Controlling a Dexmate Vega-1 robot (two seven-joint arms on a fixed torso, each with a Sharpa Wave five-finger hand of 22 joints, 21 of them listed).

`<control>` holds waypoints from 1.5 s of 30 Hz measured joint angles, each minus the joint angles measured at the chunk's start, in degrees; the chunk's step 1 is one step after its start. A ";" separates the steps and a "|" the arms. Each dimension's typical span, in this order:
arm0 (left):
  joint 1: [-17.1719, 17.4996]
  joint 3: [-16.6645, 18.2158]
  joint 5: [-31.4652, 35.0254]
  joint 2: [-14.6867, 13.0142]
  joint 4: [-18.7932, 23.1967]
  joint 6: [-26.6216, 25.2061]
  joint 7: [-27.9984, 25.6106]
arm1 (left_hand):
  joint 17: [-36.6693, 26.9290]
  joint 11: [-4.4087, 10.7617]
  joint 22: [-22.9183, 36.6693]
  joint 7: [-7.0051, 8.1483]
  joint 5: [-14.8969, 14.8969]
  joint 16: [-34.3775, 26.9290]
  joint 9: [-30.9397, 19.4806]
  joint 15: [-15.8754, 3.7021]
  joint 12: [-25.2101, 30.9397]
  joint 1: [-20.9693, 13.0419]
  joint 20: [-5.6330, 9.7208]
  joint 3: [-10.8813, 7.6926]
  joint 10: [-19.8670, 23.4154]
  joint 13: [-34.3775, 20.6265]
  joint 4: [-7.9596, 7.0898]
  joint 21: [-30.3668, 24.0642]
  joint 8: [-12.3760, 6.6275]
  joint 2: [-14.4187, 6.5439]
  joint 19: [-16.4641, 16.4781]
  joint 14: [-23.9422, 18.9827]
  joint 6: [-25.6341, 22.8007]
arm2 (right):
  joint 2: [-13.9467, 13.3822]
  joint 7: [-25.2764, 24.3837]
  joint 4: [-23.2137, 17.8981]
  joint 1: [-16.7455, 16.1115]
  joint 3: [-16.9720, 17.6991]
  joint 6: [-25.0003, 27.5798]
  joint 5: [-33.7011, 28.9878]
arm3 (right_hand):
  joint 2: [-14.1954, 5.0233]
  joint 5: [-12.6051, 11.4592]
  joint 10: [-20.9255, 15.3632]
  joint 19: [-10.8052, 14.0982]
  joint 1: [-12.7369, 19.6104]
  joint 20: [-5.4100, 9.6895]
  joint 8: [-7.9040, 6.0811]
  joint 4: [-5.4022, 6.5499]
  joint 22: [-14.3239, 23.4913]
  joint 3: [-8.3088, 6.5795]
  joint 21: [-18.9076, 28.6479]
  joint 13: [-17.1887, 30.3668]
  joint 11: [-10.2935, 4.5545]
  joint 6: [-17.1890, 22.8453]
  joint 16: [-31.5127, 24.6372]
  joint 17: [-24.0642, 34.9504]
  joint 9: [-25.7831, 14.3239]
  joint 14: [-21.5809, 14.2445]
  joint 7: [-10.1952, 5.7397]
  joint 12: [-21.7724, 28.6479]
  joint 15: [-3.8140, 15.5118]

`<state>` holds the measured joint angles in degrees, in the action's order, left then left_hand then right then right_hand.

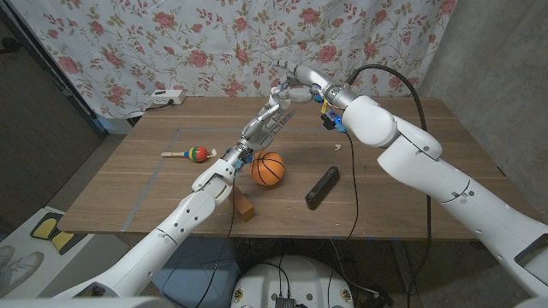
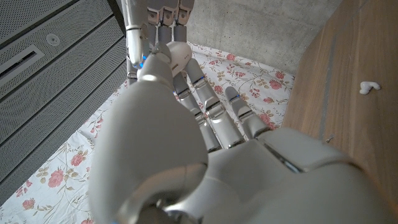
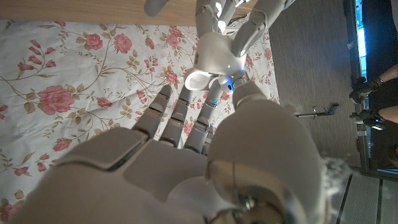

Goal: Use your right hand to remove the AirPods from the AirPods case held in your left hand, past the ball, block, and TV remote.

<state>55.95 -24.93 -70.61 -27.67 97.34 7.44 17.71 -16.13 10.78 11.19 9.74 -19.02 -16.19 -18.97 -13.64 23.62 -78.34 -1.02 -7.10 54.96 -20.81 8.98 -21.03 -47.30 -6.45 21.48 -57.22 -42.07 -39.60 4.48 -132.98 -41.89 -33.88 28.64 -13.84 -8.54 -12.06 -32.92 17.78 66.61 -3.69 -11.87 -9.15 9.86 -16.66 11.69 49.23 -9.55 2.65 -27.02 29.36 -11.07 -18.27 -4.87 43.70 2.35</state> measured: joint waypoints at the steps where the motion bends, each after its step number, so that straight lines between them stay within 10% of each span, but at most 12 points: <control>1: 0.02 0.01 -0.02 0.00 0.02 0.02 0.00 | 0.00 0.01 0.00 0.00 -0.02 0.00 0.00 0.00 0.00 0.00 0.00 0.00 0.01 0.00 0.00 0.00 0.00 0.00 0.00 0.00 0.00 | 0.07 0.00 0.06 -0.17 0.13 0.00 0.00 | 0.00 0.00 -0.03 0.01 0.00 0.01 0.00 0.00 0.00 0.00 0.00 -0.15 0.02 0.14 0.00 0.00 0.00 0.00 -0.13 0.00 0.00; 45: 0.00 0.17 -0.38 0.18 -0.07 -0.24 -0.61 | 0.03 0.08 0.00 0.10 0.01 -0.21 0.03 0.00 -0.27 -0.32 -0.01 0.00 0.08 0.00 0.00 0.00 0.13 0.30 0.01 0.00 -0.05 | 1.88 -8.72 1.90 -4.50 6.81 -4.10 6.90 | 0.02 0.43 -1.57 -0.01 -0.02 0.00 0.00 0.39 0.01 1.03 0.00 -4.45 -0.53 2.12 0.00 -0.43 0.00 -0.69 -0.69 -1.89 0.09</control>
<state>55.95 -24.76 -70.98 -27.48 97.27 7.19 17.10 -16.10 10.86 11.20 9.84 -19.02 -16.40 -18.94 -13.64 23.35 -78.65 -1.03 -7.10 55.04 -20.81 8.98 -21.03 -47.17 -6.15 21.48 -57.23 -42.12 -37.71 -4.24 -131.08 -46.39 -27.07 24.54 -6.95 -8.52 -11.64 -34.49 17.78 66.59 -3.69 -11.87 -8.76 9.87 -15.63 11.69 44.78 -10.08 4.78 -27.02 28.94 -11.06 -18.96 -5.57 41.81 2.44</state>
